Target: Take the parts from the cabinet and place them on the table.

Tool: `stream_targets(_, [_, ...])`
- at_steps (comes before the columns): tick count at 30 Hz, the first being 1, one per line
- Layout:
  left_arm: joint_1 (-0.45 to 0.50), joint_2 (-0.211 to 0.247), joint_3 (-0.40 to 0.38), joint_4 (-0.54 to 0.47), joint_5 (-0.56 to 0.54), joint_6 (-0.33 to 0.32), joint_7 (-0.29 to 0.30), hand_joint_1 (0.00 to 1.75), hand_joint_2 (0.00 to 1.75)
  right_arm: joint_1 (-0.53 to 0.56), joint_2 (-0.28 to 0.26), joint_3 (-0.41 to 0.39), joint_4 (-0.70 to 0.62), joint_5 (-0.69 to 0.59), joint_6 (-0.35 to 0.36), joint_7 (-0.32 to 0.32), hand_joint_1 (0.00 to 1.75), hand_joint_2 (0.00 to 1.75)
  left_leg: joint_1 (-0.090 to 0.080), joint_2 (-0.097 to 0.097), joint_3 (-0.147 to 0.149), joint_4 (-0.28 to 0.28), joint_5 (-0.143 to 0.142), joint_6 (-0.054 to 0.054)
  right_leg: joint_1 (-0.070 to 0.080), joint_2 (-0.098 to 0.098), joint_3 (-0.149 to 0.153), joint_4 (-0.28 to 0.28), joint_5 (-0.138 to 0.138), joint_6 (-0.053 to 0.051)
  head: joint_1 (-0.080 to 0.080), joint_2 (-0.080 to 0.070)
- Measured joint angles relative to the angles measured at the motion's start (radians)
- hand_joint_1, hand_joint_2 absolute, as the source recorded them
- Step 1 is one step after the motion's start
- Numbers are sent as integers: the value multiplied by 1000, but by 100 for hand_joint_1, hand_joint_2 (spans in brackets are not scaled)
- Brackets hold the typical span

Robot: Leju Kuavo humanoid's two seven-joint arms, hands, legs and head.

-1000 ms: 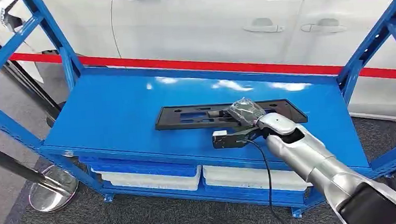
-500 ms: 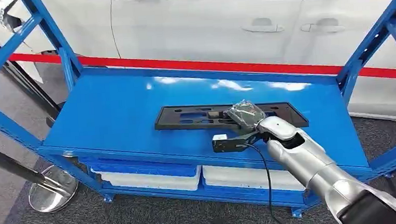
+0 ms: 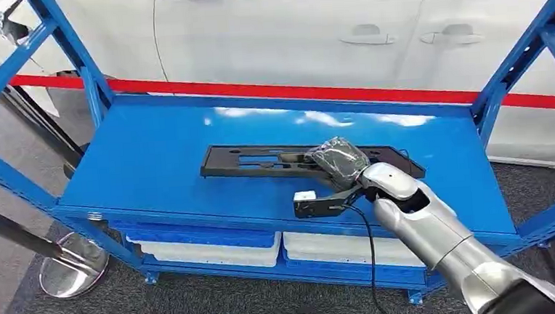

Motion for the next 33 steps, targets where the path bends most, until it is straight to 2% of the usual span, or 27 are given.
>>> stream_targets(2, [0,3,0,-2,-5,-6,1,0,175,10,-1,-10,-55,-12,17,-2,175,175,-2,0,-2,1,-1,0,-2,0,0,0,0,1,0,0])
stream_targets(4, [4,8,0,-4,-7,-10,1,0,175,25,-8,-29,-163,-26,43,-5,175,175,-2,0,-3,2,-2,2,-3,0,-1,0,0,1,0,0])
stream_targets(7, [6,11,0,-5,-16,-10,1,0,175,25,-8,-46,-235,-14,46,-7,175,175,-6,2,-1,4,-5,7,-6,1,-1,-1,0,2,0,0])
stream_targets(9, [7,13,0,-8,-23,-11,0,0,175,31,-8,-50,-274,23,33,-9,175,175,-7,2,-2,7,-7,10,-8,1,-1,-2,0,7,0,0])
stream_targets(11, [13,14,-1,-8,-35,-11,3,0,175,41,-9,-57,-317,88,0,-17,175,175,-7,4,1,1,3,19,-9,4,0,-5,7,17,0,0])
stream_targets(12, [14,13,-1,-8,-41,-11,10,0,175,46,-11,-59,-331,110,-13,-22,175,175,5,10,8,-10,11,25,-11,19,-3,3,-9,20,0,0])
stream_targets(13, [15,14,-2,-8,-46,-11,19,0,175,52,-11,-61,-347,123,-27,-31,175,175,6,13,9,-14,14,27,-11,44,-13,34,-45,20,0,0])
stream_targets(14, [14,14,-3,-8,-51,-11,25,0,175,59,-11,-63,-365,132,-39,-40,175,175,6,19,8,-14,15,29,-11,59,-35,92,-88,19,0,0])
stream_targets(15, [13,15,-5,-8,-54,-12,31,0,175,70,-11,-65,-379,141,-48,-47,175,175,6,21,7,-14,15,30,-12,69,-64,173,-132,20,0,0])
stream_targets(16, [13,16,-8,-8,-60,-12,35,0,175,83,-11,-67,-391,148,-54,-51,175,175,5,24,6,-13,15,30,-12,72,-89,242,-162,20,0,0])
stream_targets(17, [12,18,-10,-8,-63,-11,38,0,175,96,-11,-67,-404,155,-57,-58,175,175,5,26,3,-11,16,29,-12,72,-105,289,-171,21,0,0])
stream_targets(18, [12,19,-11,-8,-71,-12,41,0,175,107,-10,-67,-415,162,-59,-63,175,175,6,26,0,-8,17,28,-16,72,-96,284,-154,23,0,0])
stream_targets(19, [12,20,-14,-8,-77,-12,42,0,175,115,-10,-67,-424,175,-64,-69,175,175,7,27,-5,-3,18,26,-20,72,-67,238,-120,23,0,0])
stream_targets(20, [12,20,-19,-8,-83,-13,45,0,175,119,-10,-67,-432,185,-70,-70,175,175,8,27,-9,2,18,25,-23,72,-26,168,-85,24,0,0])
stream_targets(21, [12,20,-24,-8,-90,-13,47,0,175,124,-10,-67,-443,197,-78,-71,175,175,9,26,-15,8,19,19,-26,71,33,65,-49,23,0,0])
stream_targets(22, [12,20,-26,-8,-91,-14,47,0,175,126,-10,-67,-451,203,-83,-72,175,175,8,26,-21,12,21,11,-26,71,59,12,-71,21,0,0])
stream_targets(23, [12,21,-26,-8,-92,-14,47,0,175,129,-10,-67,-457,206,-85,-74,175,175,6,26,-25,12,25,2,-14,77,54,17,-53,16,0,0])
stream_targets(25, [15,23,-27,-8,-94,-14,47,0,175,136,-11,-67,-465,209,-90,-75,175,175,6,25,-29,9,37,-16,-9,82,41,19,-49,4,-1,0])
stream_targets(26, [18,23,-28,-8,-94,-14,47,0,175,140,-11,-67,-467,214,-92,-75,175,175,8,23,-31,3,46,-28,-7,82,34,18,-42,-5,0,0])
stream_targets(27, [19,25,-29,-8,-96,-14,47,0,175,142,-13,-67,-468,221,-93,-75,175,175,13,28,-40,6,40,-34,-17,79,26,9,-29,-19,0,0])
stream_targets(29, [20,25,-33,-8,-105,-14,46,0,175,146,-19,-67,-477,242,-103,-75,175,175,12,61,-64,74,-53,-37,-12,71,8,9,-11,-37,0,0])
stream_targets(30, [18,25,-35,-8,-109,-14,45,0,175,151,-25,-67,-482,248,-111,-75,175,175,13,68,-86,152,-116,-39,-8,67,-4,11,-3,-41,0,0])
stream_targets(31, [17,26,-35,-8,-111,-14,43,0,175,154,-33,-67,-486,253,-114,-75,175,175,13,70,-104,231,-165,-42,-4,64,-15,11,5,-42,0,0])
stream_targets(32, [16,26,-36,-8,-112,-14,42,0,175,158,-41,-67,-489,256,-115,-76,175,175,11,70,-113,290,-188,-43,0,60,-27,13,13,-44,0,0])
stream_targets(33, [16,27,-40,-8,-113,-14,42,0,175,164,-48,-67,-494,258,-116,-76,175,175,9,70,-103,317,-180,-43,3,57,-41,15,21,-44,0,0])
